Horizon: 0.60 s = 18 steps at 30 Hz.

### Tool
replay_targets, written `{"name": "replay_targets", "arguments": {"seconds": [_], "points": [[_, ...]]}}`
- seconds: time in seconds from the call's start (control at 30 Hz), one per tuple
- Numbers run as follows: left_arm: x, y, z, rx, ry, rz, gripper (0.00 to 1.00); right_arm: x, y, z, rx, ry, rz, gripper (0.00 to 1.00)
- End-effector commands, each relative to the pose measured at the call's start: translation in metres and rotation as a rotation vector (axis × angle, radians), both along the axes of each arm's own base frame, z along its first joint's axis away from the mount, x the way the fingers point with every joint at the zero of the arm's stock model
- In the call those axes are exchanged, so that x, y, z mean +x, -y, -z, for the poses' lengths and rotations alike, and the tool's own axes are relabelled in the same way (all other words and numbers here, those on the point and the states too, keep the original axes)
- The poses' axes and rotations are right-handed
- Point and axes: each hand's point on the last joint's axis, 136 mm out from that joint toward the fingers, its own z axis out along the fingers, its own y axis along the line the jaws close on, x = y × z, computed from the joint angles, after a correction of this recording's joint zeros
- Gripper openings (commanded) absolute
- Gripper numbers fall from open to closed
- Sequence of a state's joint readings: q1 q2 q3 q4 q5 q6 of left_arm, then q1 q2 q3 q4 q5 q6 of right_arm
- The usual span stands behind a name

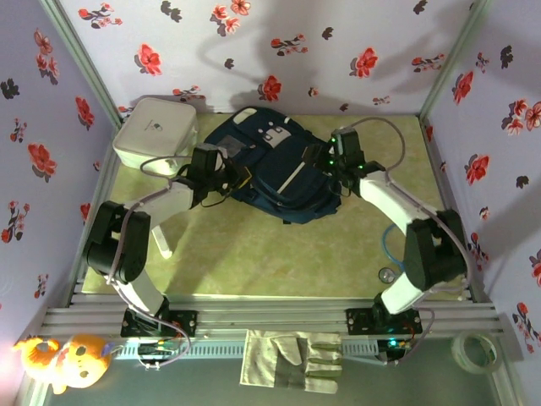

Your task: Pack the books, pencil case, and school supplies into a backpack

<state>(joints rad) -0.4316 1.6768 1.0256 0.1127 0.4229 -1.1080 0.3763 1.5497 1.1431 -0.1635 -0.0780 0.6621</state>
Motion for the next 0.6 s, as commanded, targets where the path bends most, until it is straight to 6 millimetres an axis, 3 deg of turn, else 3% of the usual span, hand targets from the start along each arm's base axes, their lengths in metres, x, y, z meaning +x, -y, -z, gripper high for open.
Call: {"name": "replay_targets", "arguments": {"seconds": [0.0, 0.13, 0.3, 0.43, 0.57], "points": [[-0.001, 0.029, -0.077, -0.172, 0.151, 0.071, 0.01, -0.032, 0.008, -0.007, -0.095, -0.001, -0.005, 0.69], [0.002, 0.033, -0.078, -0.221, 0.138, 0.047, 0.01, -0.066, -0.014, -0.006, -0.109, -0.009, -0.068, 0.69], [0.006, 0.038, -0.072, -0.222, 0.122, 0.028, 0.01, -0.103, -0.07, 0.008, -0.06, -0.016, -0.171, 0.66], [0.003, 0.048, -0.064, -0.222, 0.097, 0.038, 0.01, -0.113, -0.111, 0.025, -0.053, -0.01, -0.221, 0.6], [-0.002, 0.059, -0.052, -0.212, 0.067, 0.057, 0.04, -0.107, -0.142, 0.038, -0.034, 0.012, -0.266, 0.5]]}}
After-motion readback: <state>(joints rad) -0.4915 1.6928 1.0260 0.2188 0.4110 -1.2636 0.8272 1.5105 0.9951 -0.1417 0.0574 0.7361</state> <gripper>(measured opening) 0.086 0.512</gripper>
